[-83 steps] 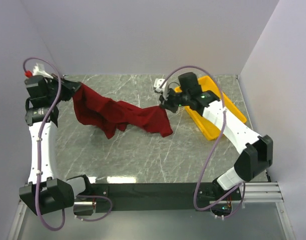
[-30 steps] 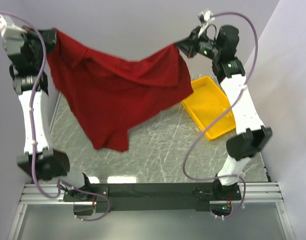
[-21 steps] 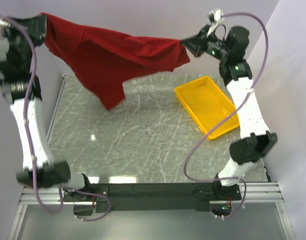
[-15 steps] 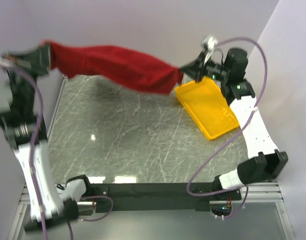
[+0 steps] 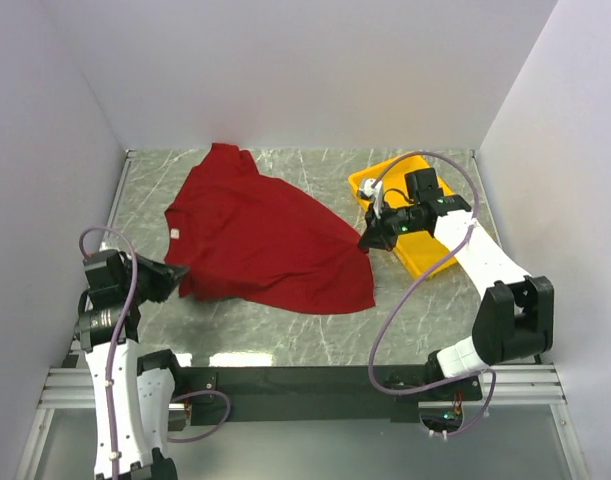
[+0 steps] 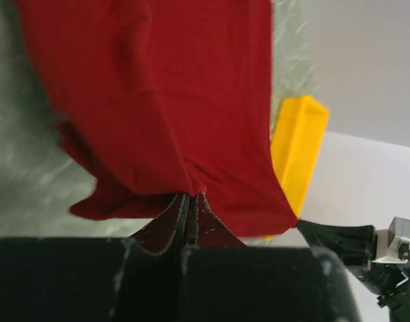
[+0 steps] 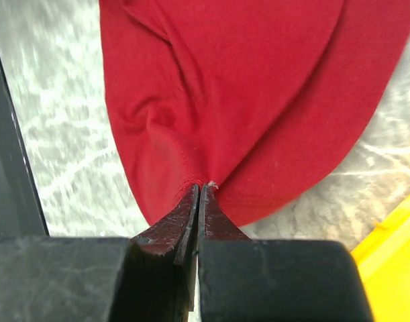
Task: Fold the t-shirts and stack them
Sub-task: Flatten the tshirt out
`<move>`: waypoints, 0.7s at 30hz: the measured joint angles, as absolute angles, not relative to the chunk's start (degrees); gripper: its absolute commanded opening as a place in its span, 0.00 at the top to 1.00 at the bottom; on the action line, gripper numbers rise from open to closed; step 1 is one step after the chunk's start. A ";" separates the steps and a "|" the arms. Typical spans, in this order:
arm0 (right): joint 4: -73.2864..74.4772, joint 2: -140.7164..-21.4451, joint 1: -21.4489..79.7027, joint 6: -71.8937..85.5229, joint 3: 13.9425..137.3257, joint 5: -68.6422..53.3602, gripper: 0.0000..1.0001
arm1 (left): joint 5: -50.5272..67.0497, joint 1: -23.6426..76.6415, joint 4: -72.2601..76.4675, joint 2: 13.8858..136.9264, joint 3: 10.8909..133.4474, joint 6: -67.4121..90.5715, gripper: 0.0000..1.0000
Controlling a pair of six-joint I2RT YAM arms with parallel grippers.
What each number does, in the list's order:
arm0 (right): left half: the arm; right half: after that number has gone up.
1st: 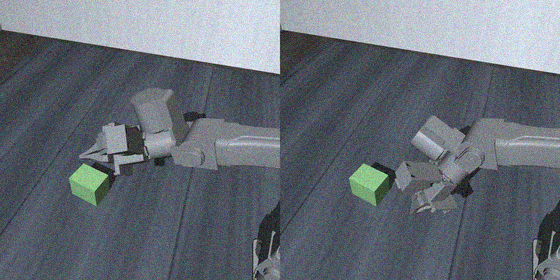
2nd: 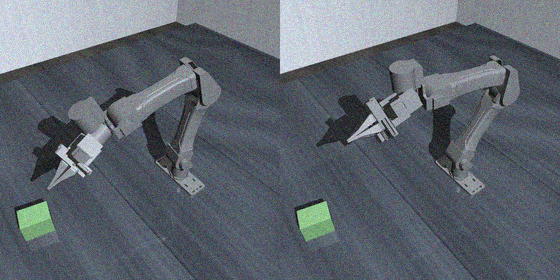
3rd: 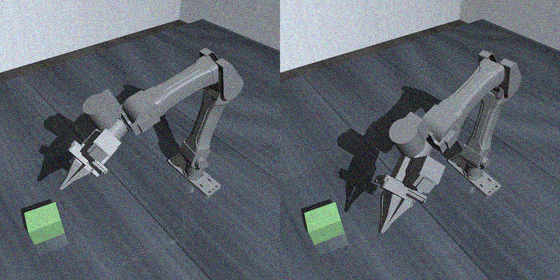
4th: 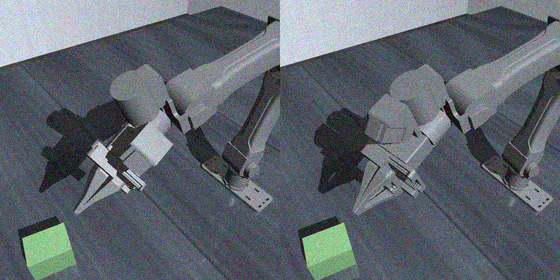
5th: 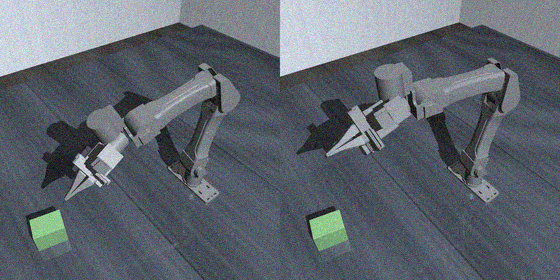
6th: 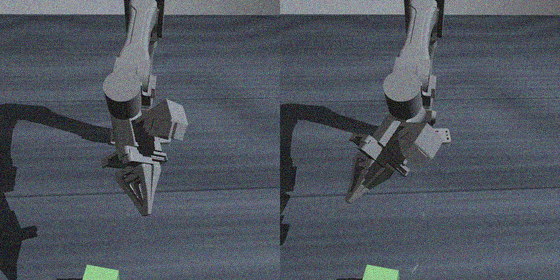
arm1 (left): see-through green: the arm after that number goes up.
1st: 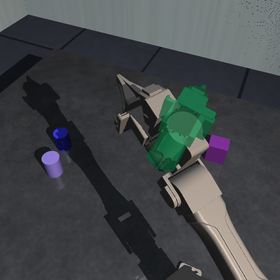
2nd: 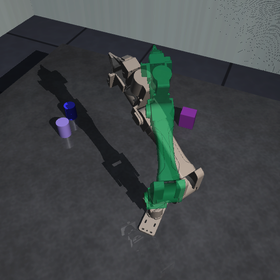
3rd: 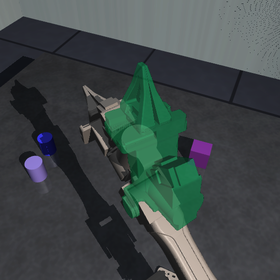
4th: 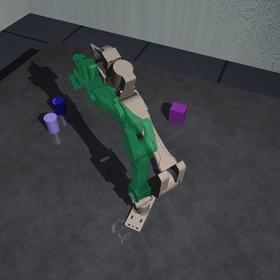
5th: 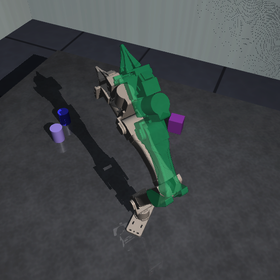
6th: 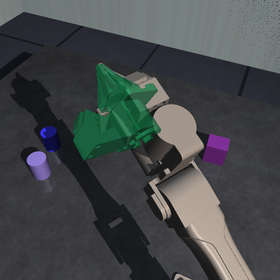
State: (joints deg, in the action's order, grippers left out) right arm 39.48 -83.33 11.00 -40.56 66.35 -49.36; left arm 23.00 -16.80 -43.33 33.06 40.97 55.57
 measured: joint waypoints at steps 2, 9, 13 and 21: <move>42.06 -84.49 11.29 -43.42 66.63 -48.84 0.94 | 22.65 -16.80 -47.83 32.10 40.97 55.20 0.97; 49.82 -86.83 11.38 -50.74 69.10 -47.20 0.58 | 22.52 -16.78 -56.77 35.40 49.80 50.35 0.47; 51.31 -86.80 11.31 -51.86 73.10 -46.63 0.37 | 21.74 -16.80 -59.18 38.63 59.94 46.83 0.36; 47.37 -87.85 10.98 -45.58 78.94 -48.42 0.35 | 20.34 -16.78 -48.05 42.74 61.19 45.06 0.34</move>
State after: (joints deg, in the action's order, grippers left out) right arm 47.37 -87.85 10.98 -45.58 78.94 -48.42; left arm 20.34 -16.78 -48.05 42.74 61.19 45.06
